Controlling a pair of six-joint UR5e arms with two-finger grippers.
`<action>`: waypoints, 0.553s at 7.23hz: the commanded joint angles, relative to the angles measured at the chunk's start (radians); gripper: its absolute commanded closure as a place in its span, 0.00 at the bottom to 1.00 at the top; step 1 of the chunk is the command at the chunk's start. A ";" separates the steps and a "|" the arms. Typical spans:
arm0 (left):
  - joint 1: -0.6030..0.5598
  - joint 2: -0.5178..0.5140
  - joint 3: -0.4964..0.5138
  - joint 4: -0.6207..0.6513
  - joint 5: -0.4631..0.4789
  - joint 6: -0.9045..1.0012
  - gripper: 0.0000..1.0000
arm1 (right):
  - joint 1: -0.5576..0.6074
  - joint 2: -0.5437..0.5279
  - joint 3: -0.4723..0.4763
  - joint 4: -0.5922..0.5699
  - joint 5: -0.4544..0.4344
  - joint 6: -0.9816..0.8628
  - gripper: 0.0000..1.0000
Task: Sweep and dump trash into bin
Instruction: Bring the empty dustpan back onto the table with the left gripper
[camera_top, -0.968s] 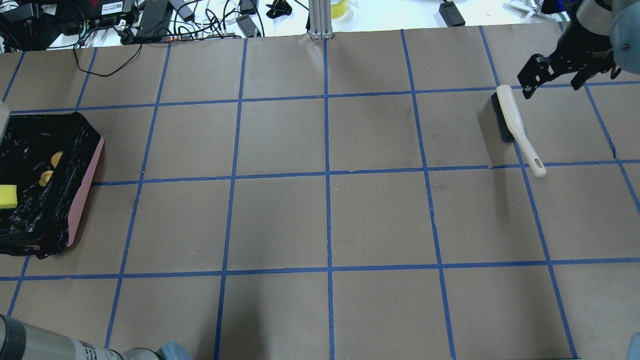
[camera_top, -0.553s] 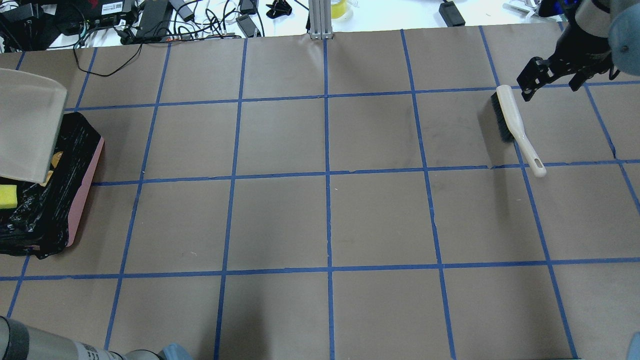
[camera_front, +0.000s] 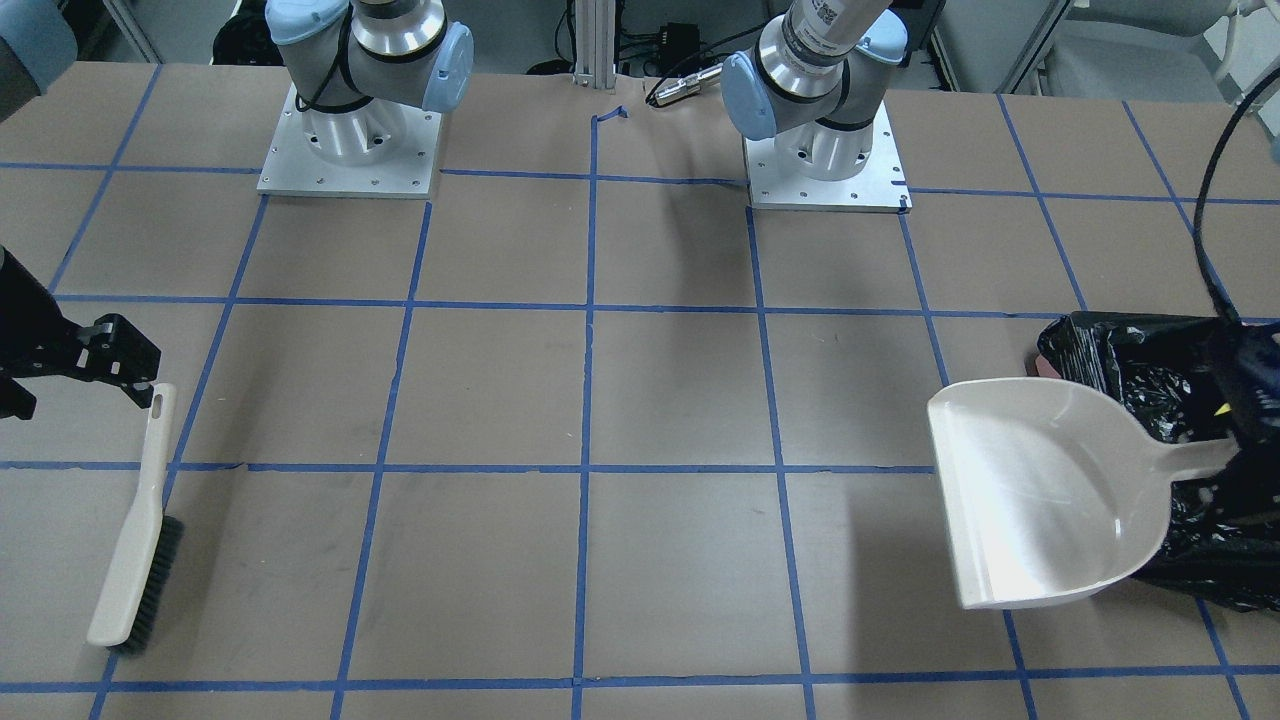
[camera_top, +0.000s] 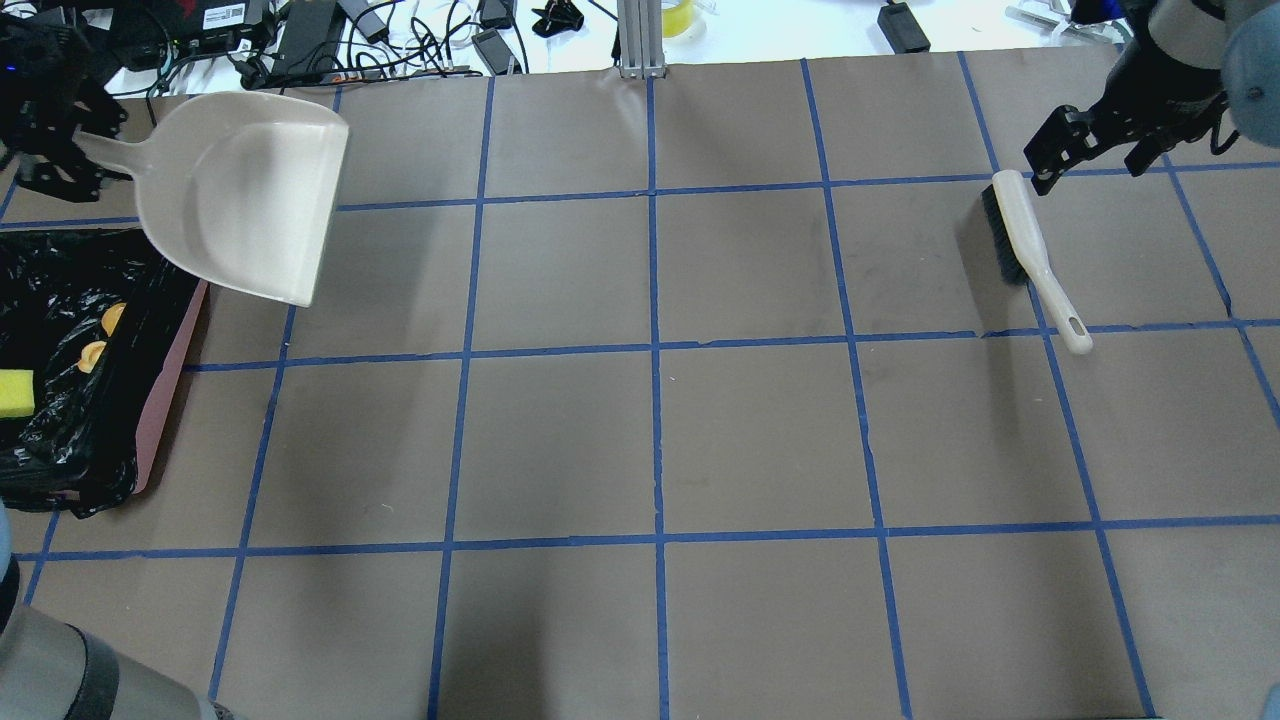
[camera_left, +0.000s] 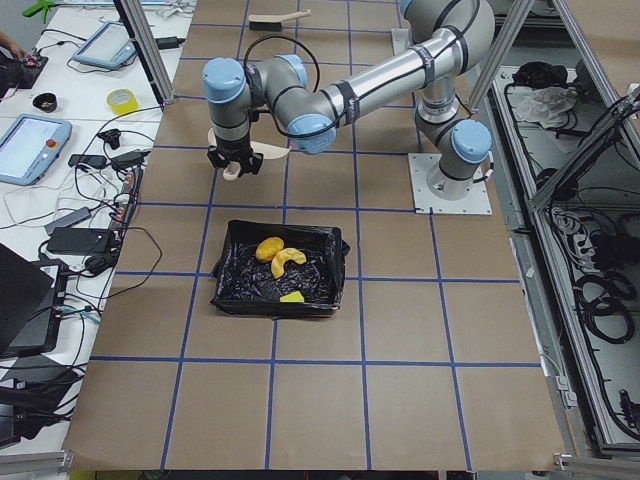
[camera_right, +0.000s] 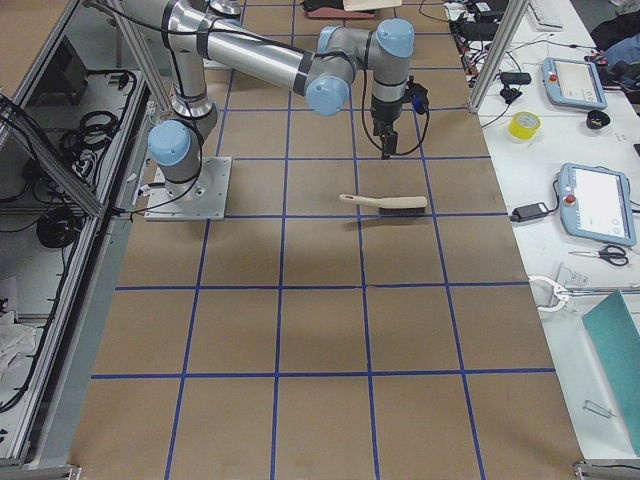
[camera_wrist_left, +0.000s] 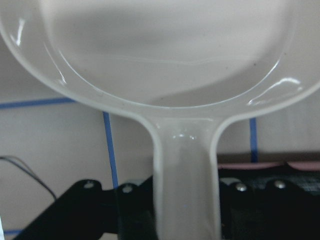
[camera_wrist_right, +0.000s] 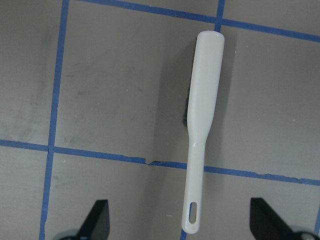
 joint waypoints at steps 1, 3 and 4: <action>-0.066 -0.086 -0.013 0.059 -0.039 -0.144 1.00 | 0.136 -0.061 0.005 0.024 -0.084 0.176 0.00; -0.155 -0.147 -0.011 0.080 -0.020 -0.309 1.00 | 0.215 -0.144 -0.005 0.084 -0.074 0.208 0.00; -0.179 -0.157 -0.010 0.080 -0.009 -0.364 1.00 | 0.218 -0.149 -0.002 0.089 -0.071 0.210 0.00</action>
